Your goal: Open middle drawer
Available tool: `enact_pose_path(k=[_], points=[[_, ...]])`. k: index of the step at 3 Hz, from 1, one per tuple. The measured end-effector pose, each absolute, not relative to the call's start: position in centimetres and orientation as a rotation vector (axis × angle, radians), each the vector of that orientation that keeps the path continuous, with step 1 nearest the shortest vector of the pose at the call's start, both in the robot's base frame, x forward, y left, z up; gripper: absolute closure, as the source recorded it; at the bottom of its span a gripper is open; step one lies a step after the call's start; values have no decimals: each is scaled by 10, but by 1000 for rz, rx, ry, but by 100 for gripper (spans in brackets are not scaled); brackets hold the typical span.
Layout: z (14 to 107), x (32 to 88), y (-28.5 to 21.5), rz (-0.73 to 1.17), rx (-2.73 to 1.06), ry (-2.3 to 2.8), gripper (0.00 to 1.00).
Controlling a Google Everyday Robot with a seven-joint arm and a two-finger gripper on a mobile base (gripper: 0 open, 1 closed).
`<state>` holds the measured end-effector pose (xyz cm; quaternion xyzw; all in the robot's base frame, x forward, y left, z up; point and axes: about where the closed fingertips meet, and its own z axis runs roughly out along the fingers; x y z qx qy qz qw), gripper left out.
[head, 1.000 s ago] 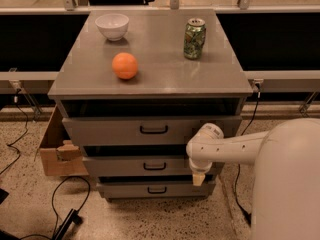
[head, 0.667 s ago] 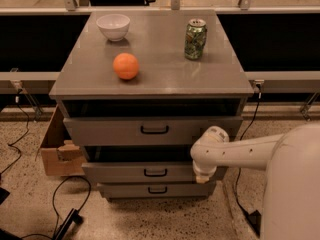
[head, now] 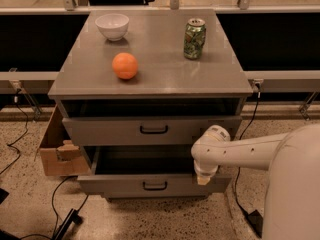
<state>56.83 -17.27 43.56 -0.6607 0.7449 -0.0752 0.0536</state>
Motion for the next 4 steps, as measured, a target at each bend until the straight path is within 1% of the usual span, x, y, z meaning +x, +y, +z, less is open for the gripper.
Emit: enact_pose_path(k=[3,4], points=[[435,567,-173,-225,-2011,2266,7],[435,567,-173,-225,-2011,2266,0]])
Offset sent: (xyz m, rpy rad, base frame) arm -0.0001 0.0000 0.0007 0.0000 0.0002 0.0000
